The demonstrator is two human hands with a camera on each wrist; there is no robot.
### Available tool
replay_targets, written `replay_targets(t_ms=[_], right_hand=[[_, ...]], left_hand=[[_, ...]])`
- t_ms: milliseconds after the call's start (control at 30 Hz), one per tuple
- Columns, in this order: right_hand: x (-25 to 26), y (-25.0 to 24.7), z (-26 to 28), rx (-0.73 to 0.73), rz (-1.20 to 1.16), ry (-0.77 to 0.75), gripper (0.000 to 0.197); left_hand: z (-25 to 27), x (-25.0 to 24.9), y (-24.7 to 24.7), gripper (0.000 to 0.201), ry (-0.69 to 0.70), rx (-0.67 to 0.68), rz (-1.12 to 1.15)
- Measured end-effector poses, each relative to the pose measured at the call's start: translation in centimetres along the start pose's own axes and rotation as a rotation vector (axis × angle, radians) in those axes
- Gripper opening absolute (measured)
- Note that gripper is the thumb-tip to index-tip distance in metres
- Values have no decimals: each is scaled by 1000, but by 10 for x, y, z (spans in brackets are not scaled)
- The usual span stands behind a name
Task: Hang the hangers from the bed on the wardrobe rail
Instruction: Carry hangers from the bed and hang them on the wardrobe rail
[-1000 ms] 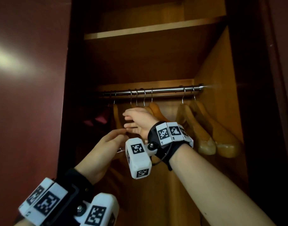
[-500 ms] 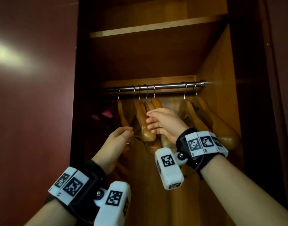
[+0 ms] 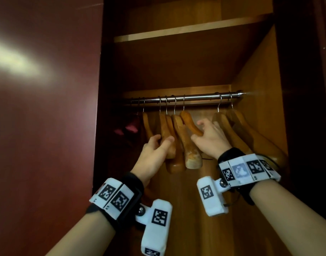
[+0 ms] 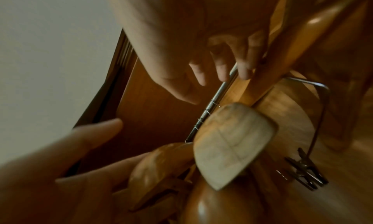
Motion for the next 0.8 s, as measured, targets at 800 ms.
replay_targets(t_ms=[800], right_hand=[[-28,18,-26,217,376,182,64]], left_hand=[[-33,2,47,111,-68,57,-225]])
Point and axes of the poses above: each hand's wrist, its own z-axis away from the middle knuckle, its own y-axis out of the palm, x = y × z, the point moved 8 cm from there along -z, towards the middle knuckle, and after that the axes turned 1 degree about -x, right-handed, at the moved point
